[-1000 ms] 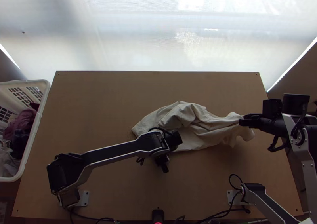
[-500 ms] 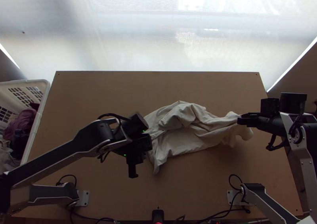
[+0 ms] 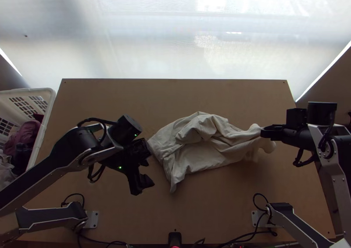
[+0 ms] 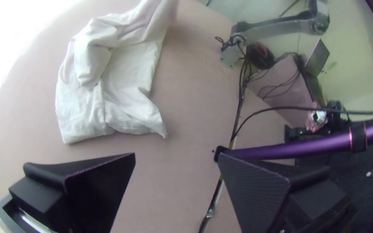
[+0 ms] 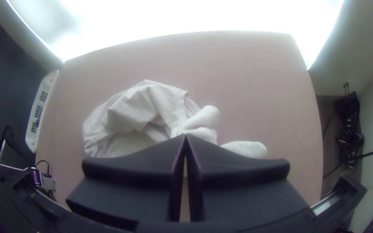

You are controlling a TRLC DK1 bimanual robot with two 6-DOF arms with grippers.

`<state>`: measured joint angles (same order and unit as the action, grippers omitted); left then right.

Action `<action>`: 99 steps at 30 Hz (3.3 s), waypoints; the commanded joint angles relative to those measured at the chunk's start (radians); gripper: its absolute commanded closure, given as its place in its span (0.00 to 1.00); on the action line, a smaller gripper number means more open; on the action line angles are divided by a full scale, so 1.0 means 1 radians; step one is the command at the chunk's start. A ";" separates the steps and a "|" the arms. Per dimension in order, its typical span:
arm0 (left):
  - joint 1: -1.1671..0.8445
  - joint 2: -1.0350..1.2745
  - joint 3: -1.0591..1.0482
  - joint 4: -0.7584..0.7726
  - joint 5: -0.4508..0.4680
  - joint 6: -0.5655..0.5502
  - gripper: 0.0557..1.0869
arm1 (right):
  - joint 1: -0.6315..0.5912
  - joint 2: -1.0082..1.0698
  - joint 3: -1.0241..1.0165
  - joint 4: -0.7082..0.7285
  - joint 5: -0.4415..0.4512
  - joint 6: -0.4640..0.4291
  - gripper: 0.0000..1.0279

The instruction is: Fold the t-shirt

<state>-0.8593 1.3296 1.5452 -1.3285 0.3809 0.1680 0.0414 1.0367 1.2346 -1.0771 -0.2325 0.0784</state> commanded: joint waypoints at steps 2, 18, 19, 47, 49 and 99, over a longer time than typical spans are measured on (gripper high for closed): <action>0.083 0.074 -0.048 0.094 0.133 -0.234 0.04 | 0.006 -0.006 -0.009 -0.006 0.001 0.000 0.97; -0.225 0.376 -0.139 0.319 0.093 -0.401 0.04 | 0.018 -0.007 -0.063 0.025 0.001 -0.005 0.97; -0.244 0.401 -0.126 0.322 0.033 -0.400 0.04 | 0.017 -0.007 -0.063 0.025 0.002 -0.005 0.97; -0.280 0.549 -0.145 0.403 -0.386 -0.406 0.44 | 0.005 0.005 -0.090 0.066 0.001 -0.025 0.97; -0.282 0.554 -0.148 0.414 -0.386 -0.403 0.74 | 0.005 0.005 -0.092 0.072 0.001 -0.026 0.97; 0.566 -0.170 0.032 0.041 -0.068 0.610 0.96 | -0.066 0.072 -0.112 0.148 -0.024 0.073 0.97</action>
<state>-0.3779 1.2053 1.6588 -1.3689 0.3180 0.6907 -0.0090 1.0733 1.1278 -0.9932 -0.2569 0.1135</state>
